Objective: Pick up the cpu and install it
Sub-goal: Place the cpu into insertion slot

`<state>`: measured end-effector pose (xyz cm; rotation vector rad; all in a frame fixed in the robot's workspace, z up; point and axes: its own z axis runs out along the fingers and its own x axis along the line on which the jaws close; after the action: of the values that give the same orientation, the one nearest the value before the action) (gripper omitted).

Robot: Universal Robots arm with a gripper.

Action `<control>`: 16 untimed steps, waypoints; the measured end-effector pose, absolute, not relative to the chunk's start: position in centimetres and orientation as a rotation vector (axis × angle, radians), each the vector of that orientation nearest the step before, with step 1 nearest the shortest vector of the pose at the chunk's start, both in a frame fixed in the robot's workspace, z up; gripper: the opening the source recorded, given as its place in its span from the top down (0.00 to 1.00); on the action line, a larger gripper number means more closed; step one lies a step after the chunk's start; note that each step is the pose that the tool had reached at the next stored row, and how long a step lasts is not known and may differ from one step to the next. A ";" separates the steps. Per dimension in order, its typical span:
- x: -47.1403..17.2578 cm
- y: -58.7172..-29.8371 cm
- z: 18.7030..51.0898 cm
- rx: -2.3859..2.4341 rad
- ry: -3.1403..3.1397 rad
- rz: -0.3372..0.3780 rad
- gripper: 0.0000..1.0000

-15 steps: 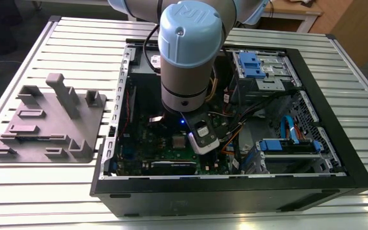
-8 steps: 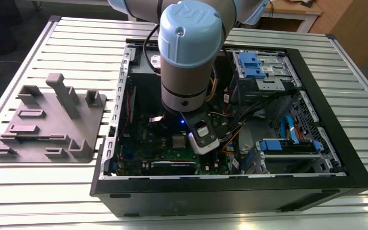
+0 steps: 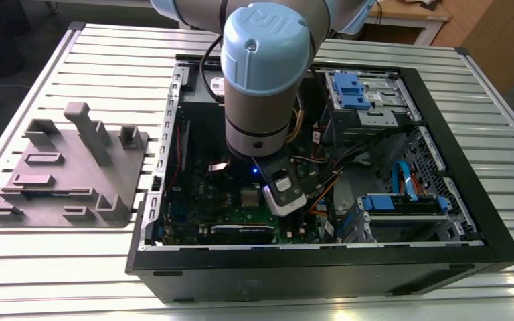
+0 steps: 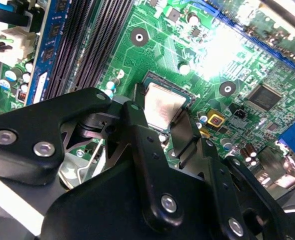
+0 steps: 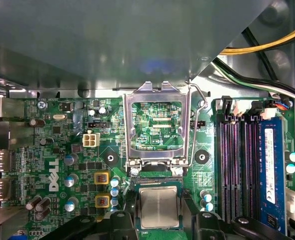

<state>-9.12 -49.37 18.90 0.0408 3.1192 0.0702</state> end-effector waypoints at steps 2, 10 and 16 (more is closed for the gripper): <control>-9.1 -49.4 18.9 0.041 3.119 0.070 0.55; -9.1 -49.4 18.8 0.041 3.119 0.070 0.56; -9.1 -49.4 18.8 0.041 3.119 0.070 0.56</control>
<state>-9.12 -49.37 18.80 0.0409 3.1193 0.0703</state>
